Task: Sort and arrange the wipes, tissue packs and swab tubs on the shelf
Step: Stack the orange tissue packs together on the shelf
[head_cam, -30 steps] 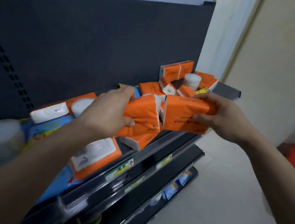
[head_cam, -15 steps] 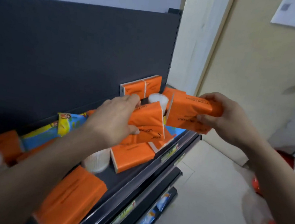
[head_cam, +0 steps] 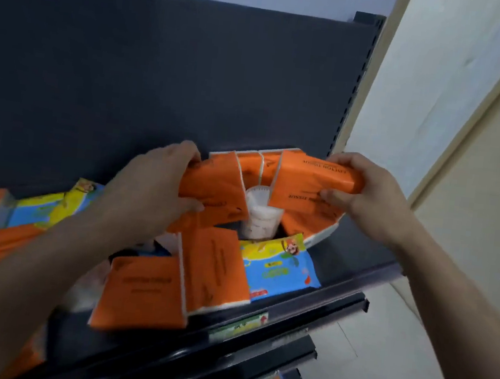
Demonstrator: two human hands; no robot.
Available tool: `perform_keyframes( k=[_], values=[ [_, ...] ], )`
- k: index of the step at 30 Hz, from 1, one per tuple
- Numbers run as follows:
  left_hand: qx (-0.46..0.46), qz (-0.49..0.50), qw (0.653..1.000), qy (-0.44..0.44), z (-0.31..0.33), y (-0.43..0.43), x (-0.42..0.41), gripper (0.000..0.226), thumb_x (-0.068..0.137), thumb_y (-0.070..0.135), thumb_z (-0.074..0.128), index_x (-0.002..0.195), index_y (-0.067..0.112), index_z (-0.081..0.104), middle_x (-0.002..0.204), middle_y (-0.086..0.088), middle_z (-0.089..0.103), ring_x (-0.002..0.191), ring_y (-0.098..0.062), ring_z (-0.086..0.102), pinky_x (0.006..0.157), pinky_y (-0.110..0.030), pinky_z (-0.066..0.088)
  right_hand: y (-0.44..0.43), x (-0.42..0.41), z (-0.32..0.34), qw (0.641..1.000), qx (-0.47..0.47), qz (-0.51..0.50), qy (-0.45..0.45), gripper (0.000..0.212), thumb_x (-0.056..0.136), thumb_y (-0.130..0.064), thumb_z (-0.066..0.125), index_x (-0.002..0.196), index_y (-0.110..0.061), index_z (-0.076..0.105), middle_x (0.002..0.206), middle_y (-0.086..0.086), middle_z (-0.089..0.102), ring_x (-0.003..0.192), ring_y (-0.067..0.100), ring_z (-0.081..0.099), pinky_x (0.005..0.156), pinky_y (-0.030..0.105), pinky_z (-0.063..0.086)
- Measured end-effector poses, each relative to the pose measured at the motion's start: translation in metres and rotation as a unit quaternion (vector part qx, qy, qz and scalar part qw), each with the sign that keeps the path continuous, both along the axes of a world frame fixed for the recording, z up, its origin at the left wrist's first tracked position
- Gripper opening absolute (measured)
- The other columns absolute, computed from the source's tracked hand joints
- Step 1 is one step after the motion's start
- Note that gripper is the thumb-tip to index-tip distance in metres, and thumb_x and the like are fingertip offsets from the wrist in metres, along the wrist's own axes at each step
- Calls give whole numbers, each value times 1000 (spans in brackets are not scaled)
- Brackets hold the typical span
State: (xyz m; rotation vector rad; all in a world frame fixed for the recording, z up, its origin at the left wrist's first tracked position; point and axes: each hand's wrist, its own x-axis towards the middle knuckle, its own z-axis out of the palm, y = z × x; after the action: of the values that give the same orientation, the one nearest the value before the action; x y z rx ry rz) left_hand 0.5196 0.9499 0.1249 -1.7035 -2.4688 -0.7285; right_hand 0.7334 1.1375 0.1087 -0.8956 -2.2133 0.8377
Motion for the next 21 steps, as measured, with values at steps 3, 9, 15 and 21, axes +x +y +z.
perform_keyframes(
  k=[3,9,15,21],
  values=[
    [14,55,998,4,5,3,8,46,74,27,75,109,23,46,94,10,44,86,-12,44,73,-28,33,25,-7,1,999,7,41,16,41,77,-10,72,107,-32,55,102,-4,59,85,12,59,68,22,48],
    [24,106,994,17,7,17,2,44,75,26,74,108,21,46,98,7,46,91,-16,46,80,-33,37,55,-32,0,997,19,68,21,41,79,-16,72,110,-35,53,109,-4,56,96,18,58,80,40,55],
    [33,76,996,34,4,54,-12,46,76,25,74,112,16,46,107,-2,52,97,-21,49,87,-39,41,72,-34,5,998,34,49,14,43,81,-14,70,114,-34,52,114,-5,53,102,19,55,85,44,54],
    [15,44,998,30,-4,87,-16,50,76,26,73,117,15,45,114,-4,53,102,-22,49,87,-36,40,98,-29,7,998,52,35,-17,41,83,-14,68,113,-34,49,117,-5,50,107,19,51,89,39,50]
  ],
)
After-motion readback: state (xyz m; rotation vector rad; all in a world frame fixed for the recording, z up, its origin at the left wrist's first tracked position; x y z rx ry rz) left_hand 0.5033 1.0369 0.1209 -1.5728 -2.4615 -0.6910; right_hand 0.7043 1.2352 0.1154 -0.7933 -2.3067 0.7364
